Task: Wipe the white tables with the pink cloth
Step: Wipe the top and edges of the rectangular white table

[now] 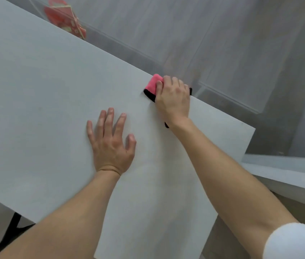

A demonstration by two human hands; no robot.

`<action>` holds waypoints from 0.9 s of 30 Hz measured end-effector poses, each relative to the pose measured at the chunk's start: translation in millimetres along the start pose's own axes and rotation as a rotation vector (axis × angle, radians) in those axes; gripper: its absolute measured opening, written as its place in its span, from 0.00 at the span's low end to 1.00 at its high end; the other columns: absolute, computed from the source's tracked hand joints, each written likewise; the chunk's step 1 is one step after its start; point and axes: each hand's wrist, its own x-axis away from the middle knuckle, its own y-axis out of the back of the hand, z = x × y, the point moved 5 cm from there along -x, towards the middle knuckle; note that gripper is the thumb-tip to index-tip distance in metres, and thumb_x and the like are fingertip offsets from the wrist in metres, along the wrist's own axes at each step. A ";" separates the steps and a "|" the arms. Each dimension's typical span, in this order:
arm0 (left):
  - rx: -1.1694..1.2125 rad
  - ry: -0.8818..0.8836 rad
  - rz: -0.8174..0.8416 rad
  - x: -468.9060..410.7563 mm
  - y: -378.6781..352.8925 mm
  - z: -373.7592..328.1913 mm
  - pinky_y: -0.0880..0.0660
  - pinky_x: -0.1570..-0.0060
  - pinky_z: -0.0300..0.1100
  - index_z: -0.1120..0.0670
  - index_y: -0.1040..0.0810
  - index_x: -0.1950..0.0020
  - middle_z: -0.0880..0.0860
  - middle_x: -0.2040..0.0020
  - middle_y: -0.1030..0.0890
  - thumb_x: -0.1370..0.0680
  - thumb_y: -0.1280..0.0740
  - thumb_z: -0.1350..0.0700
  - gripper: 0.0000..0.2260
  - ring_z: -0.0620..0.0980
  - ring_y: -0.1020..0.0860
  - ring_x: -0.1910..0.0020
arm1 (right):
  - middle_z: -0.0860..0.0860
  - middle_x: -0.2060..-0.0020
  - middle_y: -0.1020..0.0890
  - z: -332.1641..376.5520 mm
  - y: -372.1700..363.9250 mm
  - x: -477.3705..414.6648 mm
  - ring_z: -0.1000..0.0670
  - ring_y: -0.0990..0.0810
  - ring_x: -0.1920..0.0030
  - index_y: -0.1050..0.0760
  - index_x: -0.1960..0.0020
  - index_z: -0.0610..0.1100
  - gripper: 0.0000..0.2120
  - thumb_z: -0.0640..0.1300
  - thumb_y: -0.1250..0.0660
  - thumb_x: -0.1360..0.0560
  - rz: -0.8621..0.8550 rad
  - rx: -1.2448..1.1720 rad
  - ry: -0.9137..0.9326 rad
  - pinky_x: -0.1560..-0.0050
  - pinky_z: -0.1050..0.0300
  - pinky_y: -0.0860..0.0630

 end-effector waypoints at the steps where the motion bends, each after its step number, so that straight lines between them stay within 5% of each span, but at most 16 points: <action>1: -0.001 0.002 0.003 0.1 0.1 -0.2 0.47 0.19 0.71 0.51 0.27 0.19 0.56 0.15 0.33 0.18 0.36 0.47 0.27 0.58 0.38 0.15 | 0.42 0.51 0.17 -39.6 16.3 17.8 0.37 0.20 0.49 0.19 0.44 0.42 0.19 0.52 0.45 0.12 -0.036 0.036 -0.049 0.44 0.42 0.30; 4: 0.007 0.003 0.013 -0.4 -0.7 -0.5 0.48 0.19 0.70 0.51 0.27 0.19 0.56 0.15 0.34 0.18 0.37 0.46 0.27 0.58 0.39 0.14 | 0.41 0.54 0.18 -146.2 69.2 71.7 0.35 0.22 0.51 0.22 0.47 0.41 0.19 0.51 0.47 0.11 -0.032 0.105 -0.161 0.43 0.40 0.29; 7: -0.013 0.001 0.022 -2.0 -2.7 -0.3 0.49 0.18 0.70 0.50 0.28 0.18 0.56 0.15 0.34 0.18 0.38 0.45 0.27 0.58 0.40 0.14 | 0.40 0.54 0.19 -172.6 80.4 86.6 0.35 0.23 0.51 0.23 0.49 0.40 0.19 0.49 0.48 0.12 -0.065 0.224 -0.272 0.42 0.39 0.30; 9: -0.017 -0.007 0.033 -1.0 -3.3 -0.9 0.50 0.18 0.70 0.50 0.28 0.18 0.56 0.15 0.34 0.18 0.39 0.44 0.28 0.59 0.40 0.14 | 0.39 0.53 0.19 -139.8 64.9 74.9 0.35 0.22 0.51 0.23 0.49 0.40 0.18 0.49 0.47 0.13 -0.096 0.247 -0.315 0.41 0.39 0.30; 16: -0.041 0.014 0.036 -1.7 -2.9 0.6 0.50 0.17 0.68 0.48 0.29 0.18 0.55 0.16 0.34 0.18 0.39 0.42 0.28 0.57 0.40 0.14 | 0.44 0.36 0.20 18.8 4.7 4.7 0.39 0.24 0.36 0.26 0.30 0.44 0.20 0.51 0.51 0.11 0.129 0.123 0.001 0.32 0.43 0.35; 20: -0.066 -0.012 0.073 -1.8 -2.3 -2.0 0.51 0.17 0.68 0.47 0.32 0.17 0.56 0.15 0.36 0.17 0.41 0.42 0.28 0.57 0.42 0.14 | 0.43 0.37 0.20 -63.6 30.3 28.0 0.39 0.24 0.36 0.27 0.26 0.44 0.23 0.53 0.51 0.11 0.131 0.146 0.024 0.34 0.43 0.34; 24: -0.181 -0.046 0.117 0.9 6.4 -17.1 0.50 0.17 0.68 0.48 0.33 0.16 0.59 0.17 0.35 0.14 0.46 0.46 0.26 0.61 0.40 0.16 | 0.39 0.45 0.19 -184.3 82.7 77.9 0.35 0.22 0.43 0.23 0.36 0.41 0.22 0.53 0.50 0.11 0.074 0.218 -0.152 0.39 0.40 0.32; 27: -0.144 -0.162 0.099 15.9 17.6 -59.1 0.47 0.18 0.67 0.48 0.31 0.16 0.59 0.19 0.32 0.13 0.44 0.48 0.24 0.63 0.36 0.18 | 0.38 0.44 0.18 -186.5 86.1 80.9 0.35 0.22 0.43 0.23 0.37 0.41 0.21 0.52 0.49 0.11 0.097 0.253 -0.231 0.39 0.40 0.32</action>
